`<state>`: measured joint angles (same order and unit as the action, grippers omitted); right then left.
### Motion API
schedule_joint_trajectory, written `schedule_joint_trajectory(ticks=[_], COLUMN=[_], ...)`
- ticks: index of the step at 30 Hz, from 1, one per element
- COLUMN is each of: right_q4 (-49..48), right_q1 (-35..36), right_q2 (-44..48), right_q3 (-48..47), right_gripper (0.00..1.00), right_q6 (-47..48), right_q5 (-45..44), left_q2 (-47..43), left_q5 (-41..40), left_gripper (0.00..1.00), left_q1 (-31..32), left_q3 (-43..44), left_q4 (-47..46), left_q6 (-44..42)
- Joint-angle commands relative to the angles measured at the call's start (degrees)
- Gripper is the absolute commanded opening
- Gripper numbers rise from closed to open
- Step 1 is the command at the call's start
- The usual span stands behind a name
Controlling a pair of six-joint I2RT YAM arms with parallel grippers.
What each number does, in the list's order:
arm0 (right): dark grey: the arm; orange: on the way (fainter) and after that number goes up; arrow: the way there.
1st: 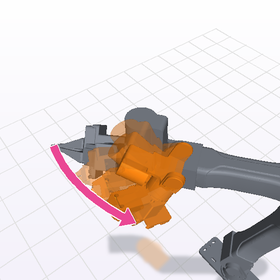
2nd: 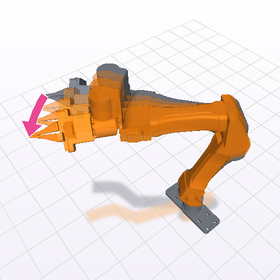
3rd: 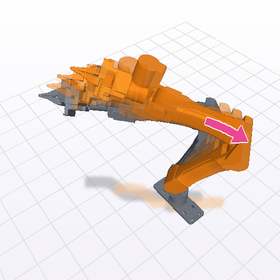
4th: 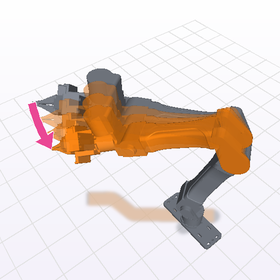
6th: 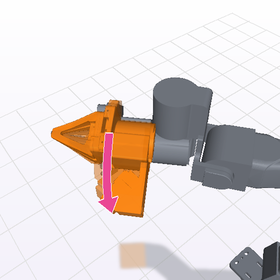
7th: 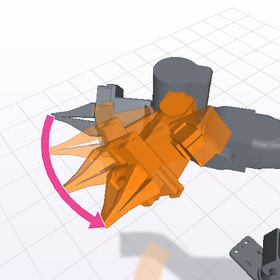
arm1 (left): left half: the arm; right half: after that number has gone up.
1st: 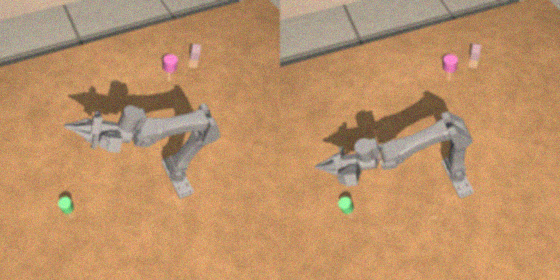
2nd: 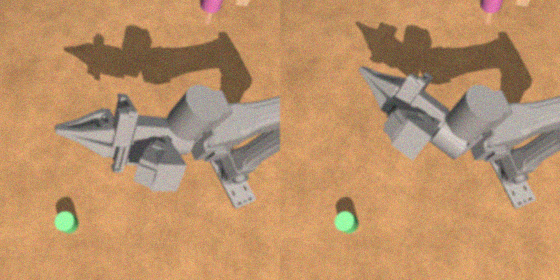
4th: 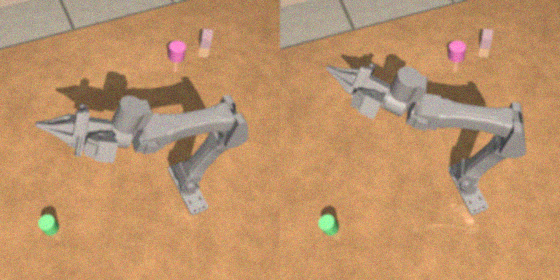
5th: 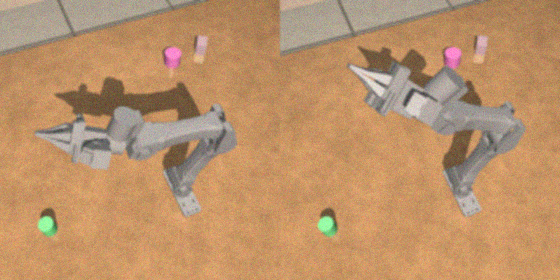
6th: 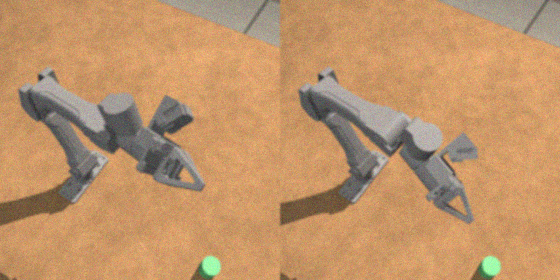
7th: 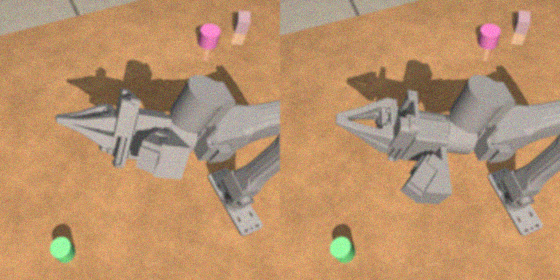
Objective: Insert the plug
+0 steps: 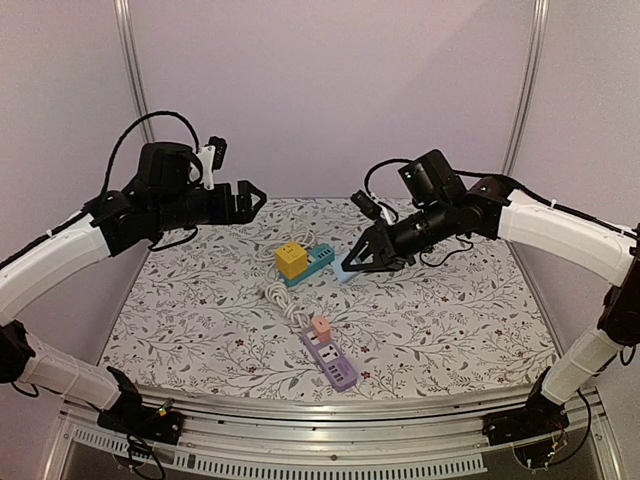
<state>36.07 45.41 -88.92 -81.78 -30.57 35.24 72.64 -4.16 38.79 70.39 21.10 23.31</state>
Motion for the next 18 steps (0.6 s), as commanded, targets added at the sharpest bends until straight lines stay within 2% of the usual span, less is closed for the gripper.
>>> schedule_joint_trajectory(ticks=[1,8,18], right_q4=[5.05,10.59,10.24], right_q1=[3.92,9.54,13.19], right_q2=[-4.04,-11.09,-17.13], right_q3=[-2.76,-6.55,-5.71], right_gripper=[0.00,0.00,0.00], right_q6=[2.49,4.01,0.01], right_q5=[-7.79,-14.64,-21.54], left_q2=[-1.30,-4.39,-6.32], left_q5=[-8.03,-10.33,-10.84], left_gripper=[0.99,0.99,0.98], left_q1=[-1.77,-1.78,-1.78], left_q3=[-3.25,-5.94,-6.65], left_q4=[-0.59,4.28,7.27], left_q6=[1.92,1.12,2.07])
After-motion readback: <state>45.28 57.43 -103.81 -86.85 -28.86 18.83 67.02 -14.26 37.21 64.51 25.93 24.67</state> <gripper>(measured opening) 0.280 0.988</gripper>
